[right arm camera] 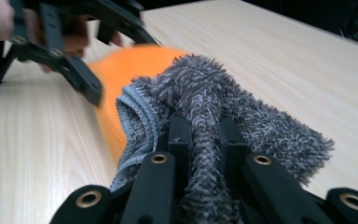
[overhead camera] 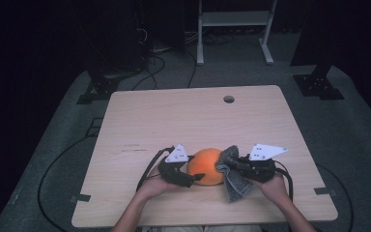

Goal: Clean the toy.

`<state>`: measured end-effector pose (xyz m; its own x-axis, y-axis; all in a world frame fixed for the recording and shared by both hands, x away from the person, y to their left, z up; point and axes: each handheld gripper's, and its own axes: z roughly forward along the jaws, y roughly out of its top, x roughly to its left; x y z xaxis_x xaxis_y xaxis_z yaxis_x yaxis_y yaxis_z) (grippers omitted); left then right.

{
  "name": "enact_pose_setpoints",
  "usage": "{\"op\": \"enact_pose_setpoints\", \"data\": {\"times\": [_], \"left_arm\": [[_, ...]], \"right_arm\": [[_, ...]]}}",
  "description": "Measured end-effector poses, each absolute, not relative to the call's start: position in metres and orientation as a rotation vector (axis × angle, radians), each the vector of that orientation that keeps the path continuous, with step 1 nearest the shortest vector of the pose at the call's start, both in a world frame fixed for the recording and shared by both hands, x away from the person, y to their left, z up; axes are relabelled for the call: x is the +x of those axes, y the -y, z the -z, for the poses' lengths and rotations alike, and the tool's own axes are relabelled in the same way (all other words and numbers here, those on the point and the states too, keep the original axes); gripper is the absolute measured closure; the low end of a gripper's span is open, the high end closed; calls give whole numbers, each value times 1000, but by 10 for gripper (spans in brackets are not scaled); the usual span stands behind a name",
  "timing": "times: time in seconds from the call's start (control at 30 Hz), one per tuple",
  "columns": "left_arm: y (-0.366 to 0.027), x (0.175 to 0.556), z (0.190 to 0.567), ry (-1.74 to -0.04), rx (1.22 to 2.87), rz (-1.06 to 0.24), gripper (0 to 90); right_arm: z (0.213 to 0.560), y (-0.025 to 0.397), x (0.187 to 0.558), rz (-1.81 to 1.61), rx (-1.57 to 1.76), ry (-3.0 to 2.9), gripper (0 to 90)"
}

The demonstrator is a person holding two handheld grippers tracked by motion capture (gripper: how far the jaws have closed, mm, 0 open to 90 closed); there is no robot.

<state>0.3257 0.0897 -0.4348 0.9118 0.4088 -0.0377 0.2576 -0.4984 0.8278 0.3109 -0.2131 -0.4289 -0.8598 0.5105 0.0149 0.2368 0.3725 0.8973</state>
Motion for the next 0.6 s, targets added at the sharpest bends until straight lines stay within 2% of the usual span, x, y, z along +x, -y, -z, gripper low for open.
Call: {"op": "enact_pose_setpoints", "data": {"times": [0.17, 0.37, 0.4, 0.6], "left_arm": [[-90, 323, 435, -468, 2138, -213, 258], [-95, 324, 438, -493, 2110, -193, 256], [-94, 324, 439, -489, 2114, -192, 257], [-100, 326, 439, -468, 2108, -179, 274]], "right_arm": [[452, 233, 314, -1498, 851, -2393, 786], [438, 226, 303, -1567, 765, -2332, 787], [433, 214, 299, -1569, 704, -2322, 786], [444, 219, 307, -1505, 772, -2353, 787]]}}
